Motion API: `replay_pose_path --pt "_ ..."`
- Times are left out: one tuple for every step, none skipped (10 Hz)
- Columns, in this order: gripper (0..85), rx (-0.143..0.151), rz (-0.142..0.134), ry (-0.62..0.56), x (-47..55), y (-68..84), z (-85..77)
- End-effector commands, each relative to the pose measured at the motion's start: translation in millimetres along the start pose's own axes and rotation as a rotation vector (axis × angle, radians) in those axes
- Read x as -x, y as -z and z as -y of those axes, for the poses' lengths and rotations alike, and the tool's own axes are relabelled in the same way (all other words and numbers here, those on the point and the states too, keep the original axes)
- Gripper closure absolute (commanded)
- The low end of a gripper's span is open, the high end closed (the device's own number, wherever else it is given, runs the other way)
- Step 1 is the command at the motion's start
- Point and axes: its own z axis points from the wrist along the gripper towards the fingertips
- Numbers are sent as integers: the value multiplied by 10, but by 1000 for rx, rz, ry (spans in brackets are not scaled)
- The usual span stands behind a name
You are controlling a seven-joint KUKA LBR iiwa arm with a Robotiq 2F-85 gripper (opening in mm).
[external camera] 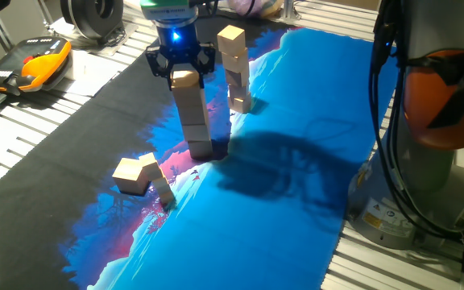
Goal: Stack the blocks in a vertical line of five
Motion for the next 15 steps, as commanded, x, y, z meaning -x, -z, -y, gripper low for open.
replay_pose_path --pt "340 -1 1 -4 -1 -1 -1" --pt "340 -2 3 -4 -3 -1 -3" --pt "170 -2 3 -6 -3 -1 -7" --pt "170 -2 3 -7 0 -3 -13" --pt "170 -3 4 -9 1 -4 -18" --pt "170 -4 7 -10 8 4 -23" --pt "170 -9 0 -10 12 21 -28" --pt "170 -13 -16 -10 19 52 -33" --pt "170 -19 -26 -7 33 87 -40" --pt "170 -18 -34 -7 44 108 -40" --pt "170 -23 -25 -5 39 114 -40" --pt "170 -22 -31 -5 41 117 -42" --pt "170 -22 -33 -5 42 116 -45" --pt "170 -22 -33 -5 40 116 -47" --pt "170 -22 -33 -7 40 116 -48"
